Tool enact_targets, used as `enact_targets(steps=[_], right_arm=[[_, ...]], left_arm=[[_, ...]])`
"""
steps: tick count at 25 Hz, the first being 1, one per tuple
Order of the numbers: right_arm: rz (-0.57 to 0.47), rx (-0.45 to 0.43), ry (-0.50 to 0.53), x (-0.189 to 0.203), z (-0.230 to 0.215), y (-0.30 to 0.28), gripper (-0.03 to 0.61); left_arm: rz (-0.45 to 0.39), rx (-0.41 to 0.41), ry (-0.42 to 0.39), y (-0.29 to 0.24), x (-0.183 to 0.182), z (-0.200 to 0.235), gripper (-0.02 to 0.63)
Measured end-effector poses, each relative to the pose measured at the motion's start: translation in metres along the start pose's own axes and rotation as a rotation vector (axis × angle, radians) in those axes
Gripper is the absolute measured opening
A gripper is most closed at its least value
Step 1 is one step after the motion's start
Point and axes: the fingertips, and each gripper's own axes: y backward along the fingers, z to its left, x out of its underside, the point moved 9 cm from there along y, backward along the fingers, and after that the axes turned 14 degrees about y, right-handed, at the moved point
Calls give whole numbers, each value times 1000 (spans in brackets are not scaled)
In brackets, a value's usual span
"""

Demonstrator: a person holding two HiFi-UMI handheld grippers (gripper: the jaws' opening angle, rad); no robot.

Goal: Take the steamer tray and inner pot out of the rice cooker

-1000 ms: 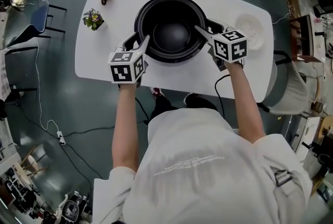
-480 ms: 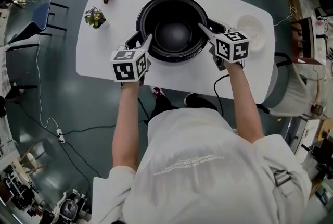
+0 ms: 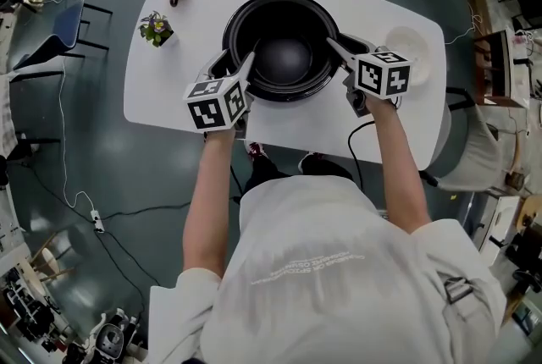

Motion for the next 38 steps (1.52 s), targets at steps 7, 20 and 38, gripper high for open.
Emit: enact_targets(steps=[7,20,38], right_arm=[[-17,12,-9,3,1,3,123],[-49,13,-96,-3,3,3,98],[-159,52,5,-55,28,30,92]], left_arm=[[-31,1,15,-1,3,-2,236],[-90,-15,154,7,3,6,178],[-214,11,168,42,-16,0,91]])
